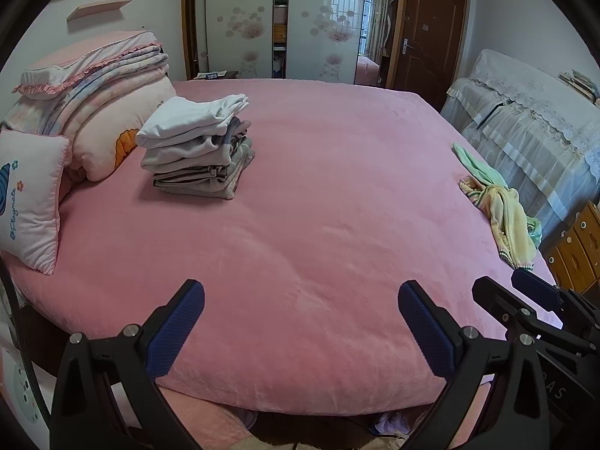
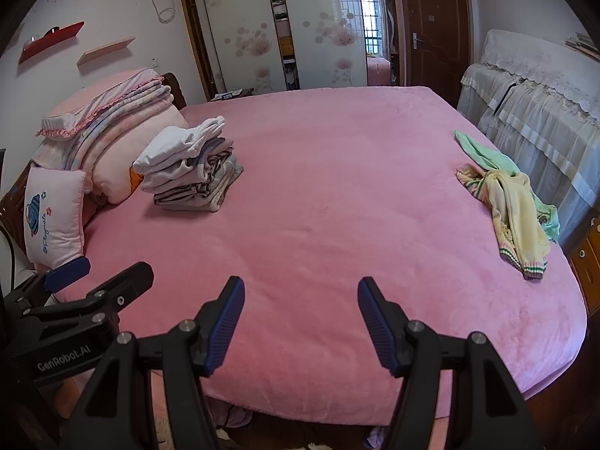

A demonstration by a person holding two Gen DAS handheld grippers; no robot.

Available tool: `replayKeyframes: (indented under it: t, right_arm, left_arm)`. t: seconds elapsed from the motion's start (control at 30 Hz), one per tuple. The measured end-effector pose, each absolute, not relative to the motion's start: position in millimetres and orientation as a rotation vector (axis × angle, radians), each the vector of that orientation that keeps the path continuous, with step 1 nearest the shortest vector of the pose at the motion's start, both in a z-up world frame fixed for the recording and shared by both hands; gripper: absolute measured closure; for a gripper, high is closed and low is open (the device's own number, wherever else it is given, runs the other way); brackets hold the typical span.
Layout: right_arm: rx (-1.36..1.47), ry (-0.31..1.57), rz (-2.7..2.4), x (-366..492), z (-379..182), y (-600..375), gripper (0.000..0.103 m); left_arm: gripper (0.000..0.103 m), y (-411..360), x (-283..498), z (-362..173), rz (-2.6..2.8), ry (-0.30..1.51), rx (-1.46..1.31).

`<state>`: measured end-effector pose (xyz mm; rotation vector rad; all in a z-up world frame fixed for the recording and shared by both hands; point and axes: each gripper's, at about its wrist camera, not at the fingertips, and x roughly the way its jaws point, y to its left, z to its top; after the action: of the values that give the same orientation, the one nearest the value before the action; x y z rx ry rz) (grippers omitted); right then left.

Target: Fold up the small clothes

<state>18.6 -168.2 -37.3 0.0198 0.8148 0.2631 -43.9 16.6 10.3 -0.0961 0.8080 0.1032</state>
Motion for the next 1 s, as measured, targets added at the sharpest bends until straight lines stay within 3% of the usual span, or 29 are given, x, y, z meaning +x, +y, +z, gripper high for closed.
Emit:
replayKeyframes:
  t: [1.0]
  right_arm:
    - [0.005,0.827,0.262,28.1,-42.4,-163.7,0.040]
  left_arm:
    - [0.000,18.9,-37.1,5.9,0.094,0.821,-0.101]
